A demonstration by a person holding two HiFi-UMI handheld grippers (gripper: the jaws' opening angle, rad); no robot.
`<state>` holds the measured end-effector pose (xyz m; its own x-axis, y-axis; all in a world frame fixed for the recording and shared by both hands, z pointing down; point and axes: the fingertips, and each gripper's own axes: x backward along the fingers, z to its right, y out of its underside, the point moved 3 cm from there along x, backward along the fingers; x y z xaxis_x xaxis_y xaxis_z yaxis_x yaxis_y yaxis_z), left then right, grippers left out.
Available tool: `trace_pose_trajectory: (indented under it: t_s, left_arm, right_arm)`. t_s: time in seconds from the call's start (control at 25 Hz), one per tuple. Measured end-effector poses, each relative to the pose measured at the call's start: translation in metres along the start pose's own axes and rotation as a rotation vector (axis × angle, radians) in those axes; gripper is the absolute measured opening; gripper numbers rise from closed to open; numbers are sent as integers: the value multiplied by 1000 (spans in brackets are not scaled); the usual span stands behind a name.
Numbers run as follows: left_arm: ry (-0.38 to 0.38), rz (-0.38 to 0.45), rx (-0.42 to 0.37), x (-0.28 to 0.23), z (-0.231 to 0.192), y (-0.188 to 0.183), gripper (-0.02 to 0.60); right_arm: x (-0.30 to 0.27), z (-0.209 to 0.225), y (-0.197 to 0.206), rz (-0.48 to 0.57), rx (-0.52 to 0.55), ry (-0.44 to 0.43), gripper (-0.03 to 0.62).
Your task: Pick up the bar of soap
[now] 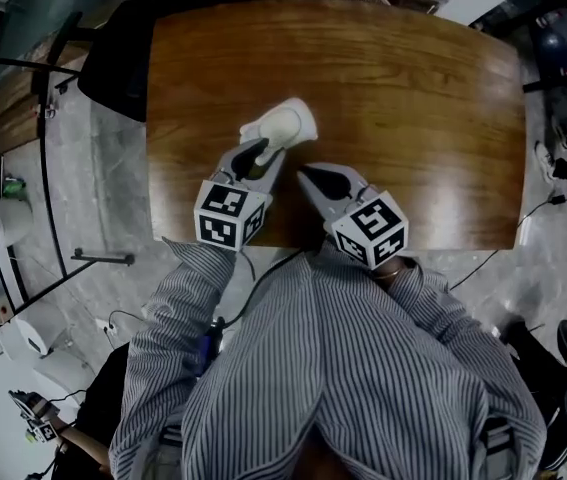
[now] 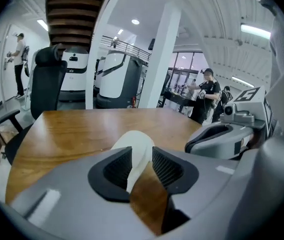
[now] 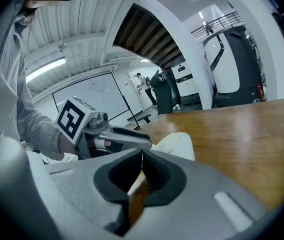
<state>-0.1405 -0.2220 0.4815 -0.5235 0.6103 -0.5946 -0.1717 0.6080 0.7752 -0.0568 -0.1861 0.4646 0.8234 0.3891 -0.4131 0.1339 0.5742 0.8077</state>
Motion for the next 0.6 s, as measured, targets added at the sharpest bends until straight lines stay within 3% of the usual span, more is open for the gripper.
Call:
trace_pose_trajectory:
  t_s: [0.16, 0.32, 0.6]
  left_arm:
    - [22, -95, -156, -18, -4, 3, 188]
    - [27, -184, -341, -30, -5, 4, 206]
    - [96, -302, -437, -50, -12, 6, 237]
  right_arm:
    - [-1, 12, 6, -4, -38, 18, 3]
    - [0, 23, 10, 3, -74, 40, 3]
    - [4, 42, 21, 12, -143, 73, 3]
